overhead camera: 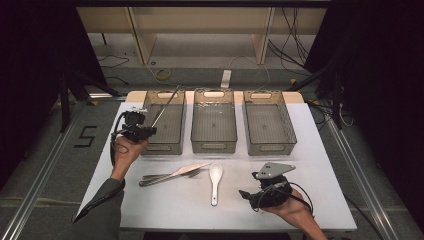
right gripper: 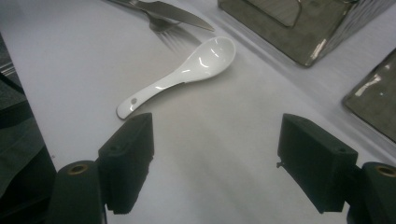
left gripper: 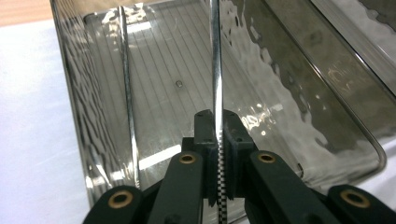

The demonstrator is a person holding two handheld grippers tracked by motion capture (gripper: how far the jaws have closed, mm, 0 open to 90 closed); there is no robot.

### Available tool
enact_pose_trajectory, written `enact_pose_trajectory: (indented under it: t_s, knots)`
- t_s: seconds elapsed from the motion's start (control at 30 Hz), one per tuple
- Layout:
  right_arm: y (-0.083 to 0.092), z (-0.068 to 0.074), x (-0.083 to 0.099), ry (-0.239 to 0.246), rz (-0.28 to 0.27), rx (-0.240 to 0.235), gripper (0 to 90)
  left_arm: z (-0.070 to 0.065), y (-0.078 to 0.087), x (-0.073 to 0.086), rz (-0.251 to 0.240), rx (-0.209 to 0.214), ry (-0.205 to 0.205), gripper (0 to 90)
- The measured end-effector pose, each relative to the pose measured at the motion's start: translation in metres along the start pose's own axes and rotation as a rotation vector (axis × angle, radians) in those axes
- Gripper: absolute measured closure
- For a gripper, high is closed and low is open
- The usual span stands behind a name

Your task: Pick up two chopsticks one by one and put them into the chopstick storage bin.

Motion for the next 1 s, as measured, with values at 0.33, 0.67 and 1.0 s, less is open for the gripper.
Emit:
enact_pose_trajectory:
  t_s: [0.33,0.67,1.0]
  knots:
    - [0.001,0.001,0.000,-0.001,-0.004,-0.011,27.8,-0.001,0.006,-0.002,-0.058,-0.034,0.049,37.8]
    - [0.000,0.000,0.000,-0.024,-0.001,0.003,27.8,-0.014,0.027,0.003,-0.091,0.078,0.064,27.1]
    - [-0.011,0.001,-0.005,-0.087,0.028,0.030,28.3,-0.046,0.050,0.013,-0.183,0.147,-0.018,21.1]
Point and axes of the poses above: each handheld gripper's, and its own axes: y roughly backward along the jaws, x roughly out of its underside, z roughly to its left, the point moved 2 cm from there along -y, roughly forward along the jaws, and after that the axes turned 2 degrees about y, right-handed, at the moved point
